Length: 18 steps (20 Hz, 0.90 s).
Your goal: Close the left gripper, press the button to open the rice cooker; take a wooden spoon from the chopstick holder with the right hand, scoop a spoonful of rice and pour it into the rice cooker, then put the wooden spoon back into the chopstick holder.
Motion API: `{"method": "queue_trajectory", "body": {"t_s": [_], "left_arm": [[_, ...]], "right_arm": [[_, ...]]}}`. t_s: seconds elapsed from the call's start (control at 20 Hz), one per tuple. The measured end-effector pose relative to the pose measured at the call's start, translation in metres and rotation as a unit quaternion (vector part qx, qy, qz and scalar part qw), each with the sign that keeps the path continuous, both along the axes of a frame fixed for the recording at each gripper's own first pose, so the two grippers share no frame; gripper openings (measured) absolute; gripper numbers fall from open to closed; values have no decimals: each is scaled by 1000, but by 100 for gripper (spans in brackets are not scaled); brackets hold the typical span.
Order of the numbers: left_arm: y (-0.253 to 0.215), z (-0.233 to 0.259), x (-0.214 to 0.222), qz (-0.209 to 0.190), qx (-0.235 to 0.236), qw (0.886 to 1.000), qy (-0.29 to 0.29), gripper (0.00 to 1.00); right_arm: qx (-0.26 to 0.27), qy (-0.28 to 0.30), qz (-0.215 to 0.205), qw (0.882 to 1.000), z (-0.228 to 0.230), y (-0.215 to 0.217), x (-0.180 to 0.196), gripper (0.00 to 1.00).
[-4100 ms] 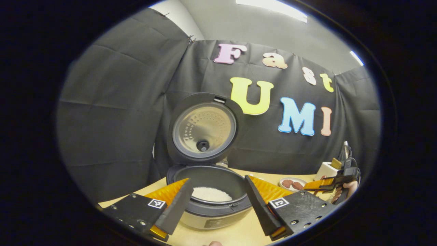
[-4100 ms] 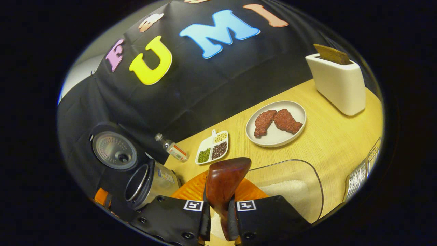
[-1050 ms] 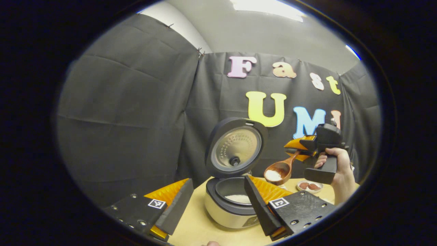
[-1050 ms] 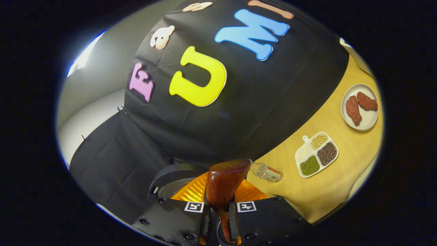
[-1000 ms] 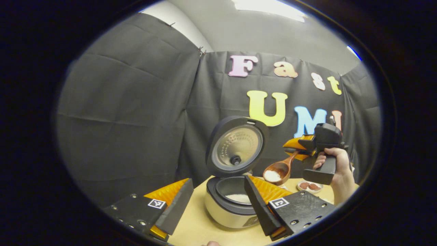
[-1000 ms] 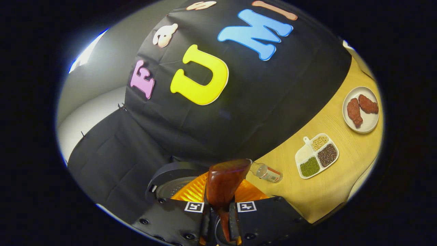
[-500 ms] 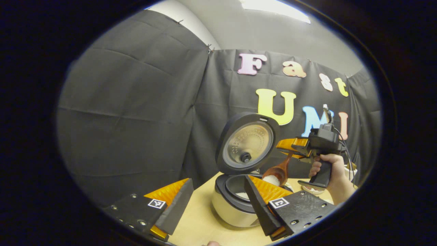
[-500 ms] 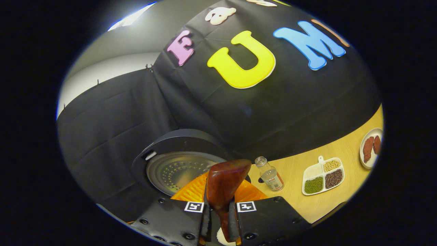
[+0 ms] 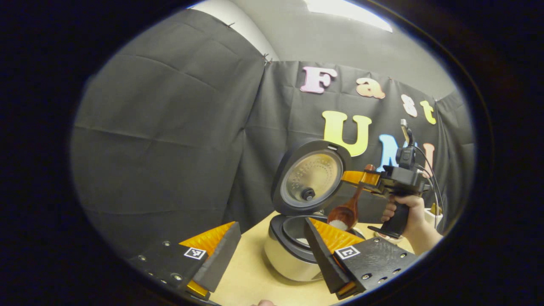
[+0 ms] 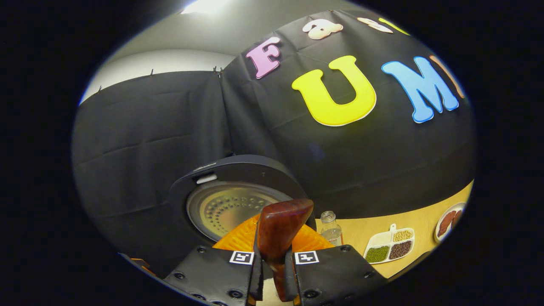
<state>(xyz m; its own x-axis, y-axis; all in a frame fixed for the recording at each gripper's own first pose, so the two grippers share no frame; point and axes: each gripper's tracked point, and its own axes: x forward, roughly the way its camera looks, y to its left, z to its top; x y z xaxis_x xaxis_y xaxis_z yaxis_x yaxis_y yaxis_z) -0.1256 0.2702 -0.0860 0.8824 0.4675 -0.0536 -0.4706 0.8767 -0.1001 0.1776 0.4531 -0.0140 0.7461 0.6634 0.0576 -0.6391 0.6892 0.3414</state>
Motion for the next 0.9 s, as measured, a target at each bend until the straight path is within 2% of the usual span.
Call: {"method": "queue_trajectory", "body": {"t_s": [0.15, 0.35, 0.4, 0.45, 0.65, 0.75, 0.8, 0.85, 0.9], "left_arm": [[1, -1, -5, 1, 0, 1000, -1, 92], [0, -1, -7, 0, -4, 1000, -1, 94], [0, -1, -8, -1, -5, 1000, -1, 92], [-1, -2, -10, -2, -6, 1000, -2, 94], [-6, -1, -9, -7, -9, 1000, -6, 94], [-9, -2, -12, -12, -10, 1000, -5, 92], [-10, -1, -12, -13, -9, 1000, -3, 92], [-9, -1, -10, -12, -7, 1000, -2, 92], [-9, 1, -10, -12, -5, 1000, -2, 94]], "right_arm": [[-18, -19, 6, 1000, -1, 5, -6, 21], [-50, -65, 29, 996, 1, 17, -22, 21], [-63, -81, 30, 994, 1, 20, -27, 17], [-76, -98, 30, 992, 1, 20, -31, 21], [-117, -142, 55, 981, -5, 33, -52, 17], [-145, -173, 64, 972, -9, 37, -62, 20], [-166, -199, 58, 964, -10, 38, -65, 21], [-186, -230, 57, 954, -11, 39, -69, 17], [-204, -256, 55, 943, -11, 39, -75, 21]]}}
